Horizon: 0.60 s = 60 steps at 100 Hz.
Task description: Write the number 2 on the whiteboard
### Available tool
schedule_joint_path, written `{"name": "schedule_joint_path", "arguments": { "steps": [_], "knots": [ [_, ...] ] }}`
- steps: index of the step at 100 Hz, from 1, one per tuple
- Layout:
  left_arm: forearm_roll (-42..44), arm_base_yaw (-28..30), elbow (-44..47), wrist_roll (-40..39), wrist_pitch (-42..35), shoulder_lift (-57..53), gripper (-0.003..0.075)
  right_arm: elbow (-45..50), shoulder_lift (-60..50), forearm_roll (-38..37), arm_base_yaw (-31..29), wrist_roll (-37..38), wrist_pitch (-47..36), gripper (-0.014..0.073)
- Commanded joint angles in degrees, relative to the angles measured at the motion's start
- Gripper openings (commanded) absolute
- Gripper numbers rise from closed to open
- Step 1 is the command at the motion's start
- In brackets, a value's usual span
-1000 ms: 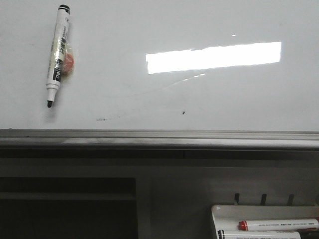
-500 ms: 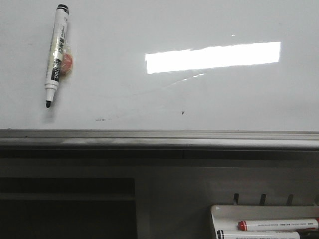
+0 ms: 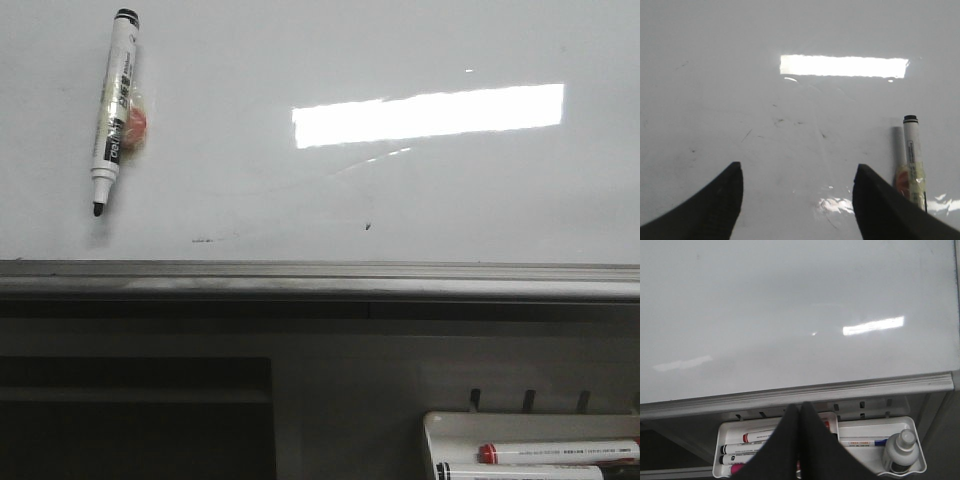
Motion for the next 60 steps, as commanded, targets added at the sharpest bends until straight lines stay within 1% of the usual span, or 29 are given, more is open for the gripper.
{"name": "schedule_joint_path", "arguments": {
  "steps": [1, 7, 14, 20, 27, 36, 42, 53, 60],
  "knots": [
    [-3.4, -1.1, -0.6, -0.3, -9.4, 3.0, 0.0474, -2.0, 1.0, 0.9, -0.3, 0.0, -3.0, -0.0051],
    [-3.0, -2.5, -0.9, -0.3, -10.1, 4.9, 0.0464, -2.0, 1.0, 0.9, -0.3, 0.0, -2.7, -0.0051],
    [-1.6, -5.6, -1.2, -0.1, -11.4, 7.5, 0.0461, -2.0, 1.0, 0.9, -0.3, 0.0, -2.6, -0.0051],
    [-0.9, -9.4, -1.4, -0.1, -13.3, 9.8, 0.0461, -2.0, 1.0, 0.9, -0.3, 0.0, -2.9, -0.0051],
    [0.3, -14.6, -1.4, -0.1, -17.2, 13.2, 0.0461, -2.0, 1.0, 1.2, 0.0, 0.4, -3.3, -0.0051],
    [4.8, -21.5, -1.4, -0.1, -22.3, 19.1, 0.0461, -2.0, 1.0, 1.6, 0.0, 2.0, -2.5, -0.0051],
    [7.1, -24.1, -1.4, -0.1, -23.7, 22.0, 0.0461, -2.0, 1.0, 1.6, 0.0, 2.0, -2.3, -0.0051],
    [4.0, -27.9, -1.4, -0.4, -26.4, 28.4, 0.0461, -2.0, 1.0, 2.5, 0.0, 2.0, -3.1, -0.0051],
    [3.2, -29.4, -1.4, -0.4, -31.2, 33.1, 0.0461, -2.0, 1.0, 2.5, 0.0, 2.0, -3.7, -0.0051]
  ]
}}
